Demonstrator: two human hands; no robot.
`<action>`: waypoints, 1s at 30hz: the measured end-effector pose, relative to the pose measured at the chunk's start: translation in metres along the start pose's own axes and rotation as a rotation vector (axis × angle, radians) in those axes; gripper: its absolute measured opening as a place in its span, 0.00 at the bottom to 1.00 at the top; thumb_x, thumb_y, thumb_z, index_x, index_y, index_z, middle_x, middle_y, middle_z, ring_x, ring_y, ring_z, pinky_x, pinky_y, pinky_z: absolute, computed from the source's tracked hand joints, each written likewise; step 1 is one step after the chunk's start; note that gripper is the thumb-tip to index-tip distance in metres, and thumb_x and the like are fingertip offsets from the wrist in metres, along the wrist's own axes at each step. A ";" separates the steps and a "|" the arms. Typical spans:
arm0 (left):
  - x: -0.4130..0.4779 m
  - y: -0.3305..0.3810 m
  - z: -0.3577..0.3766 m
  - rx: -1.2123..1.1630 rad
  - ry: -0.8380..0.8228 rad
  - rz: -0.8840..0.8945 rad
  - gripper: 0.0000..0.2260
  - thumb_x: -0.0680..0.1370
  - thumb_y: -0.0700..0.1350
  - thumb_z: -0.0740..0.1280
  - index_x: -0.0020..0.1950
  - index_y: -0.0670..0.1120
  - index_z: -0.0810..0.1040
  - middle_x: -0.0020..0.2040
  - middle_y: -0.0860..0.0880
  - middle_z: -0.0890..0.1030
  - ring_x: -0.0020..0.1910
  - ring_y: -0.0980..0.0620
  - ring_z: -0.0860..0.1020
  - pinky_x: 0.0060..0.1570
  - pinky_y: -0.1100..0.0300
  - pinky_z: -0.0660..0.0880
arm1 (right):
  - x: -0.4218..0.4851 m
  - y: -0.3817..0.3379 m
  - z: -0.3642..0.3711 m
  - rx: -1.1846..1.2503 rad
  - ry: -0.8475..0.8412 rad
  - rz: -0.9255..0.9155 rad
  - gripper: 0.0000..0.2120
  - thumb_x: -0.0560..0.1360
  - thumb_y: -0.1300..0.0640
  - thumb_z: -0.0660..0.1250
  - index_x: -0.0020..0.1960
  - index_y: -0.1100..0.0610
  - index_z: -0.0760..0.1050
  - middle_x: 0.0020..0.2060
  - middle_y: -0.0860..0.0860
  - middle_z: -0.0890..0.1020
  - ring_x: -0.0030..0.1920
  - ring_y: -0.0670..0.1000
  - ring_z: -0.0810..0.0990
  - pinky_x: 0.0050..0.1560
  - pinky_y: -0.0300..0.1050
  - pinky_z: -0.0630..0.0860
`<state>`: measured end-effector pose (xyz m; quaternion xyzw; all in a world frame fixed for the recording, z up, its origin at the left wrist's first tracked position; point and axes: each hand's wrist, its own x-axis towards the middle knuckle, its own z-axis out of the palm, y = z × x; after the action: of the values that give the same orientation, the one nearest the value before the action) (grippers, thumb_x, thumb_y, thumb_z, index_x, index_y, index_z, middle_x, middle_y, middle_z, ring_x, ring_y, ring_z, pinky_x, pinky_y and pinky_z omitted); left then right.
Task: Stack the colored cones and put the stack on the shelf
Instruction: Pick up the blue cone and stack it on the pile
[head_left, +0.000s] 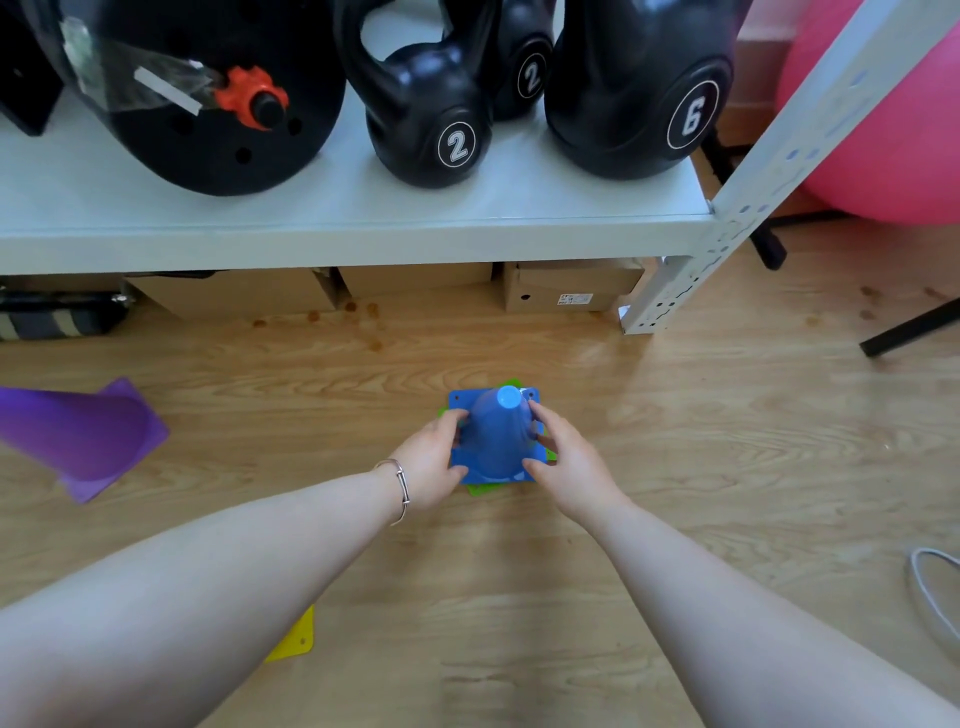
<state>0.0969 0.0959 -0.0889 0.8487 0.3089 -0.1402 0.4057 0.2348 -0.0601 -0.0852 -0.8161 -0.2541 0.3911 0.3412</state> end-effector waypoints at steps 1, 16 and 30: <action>0.000 0.000 0.000 0.013 -0.006 -0.003 0.31 0.75 0.41 0.67 0.74 0.45 0.56 0.72 0.45 0.69 0.69 0.50 0.72 0.69 0.54 0.68 | 0.000 -0.001 0.000 -0.009 -0.006 0.001 0.34 0.73 0.64 0.67 0.74 0.44 0.62 0.63 0.38 0.70 0.68 0.44 0.72 0.68 0.48 0.71; -0.009 0.015 -0.012 0.608 -0.025 0.015 0.31 0.78 0.48 0.61 0.76 0.45 0.51 0.68 0.42 0.66 0.61 0.40 0.72 0.55 0.47 0.73 | -0.005 -0.023 -0.010 -0.506 0.014 -0.076 0.28 0.74 0.55 0.67 0.72 0.54 0.63 0.66 0.51 0.75 0.63 0.56 0.75 0.55 0.47 0.72; -0.110 -0.022 -0.063 0.731 0.204 -0.077 0.28 0.77 0.47 0.61 0.75 0.45 0.55 0.66 0.43 0.68 0.62 0.41 0.71 0.51 0.49 0.73 | -0.054 -0.056 0.044 -0.759 -0.109 -0.114 0.26 0.77 0.51 0.64 0.72 0.56 0.63 0.63 0.54 0.75 0.63 0.57 0.75 0.55 0.49 0.74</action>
<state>-0.0026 0.1104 -0.0091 0.9348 0.3089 -0.1714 0.0376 0.1606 -0.0458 -0.0381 -0.8471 -0.4433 0.2924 0.0221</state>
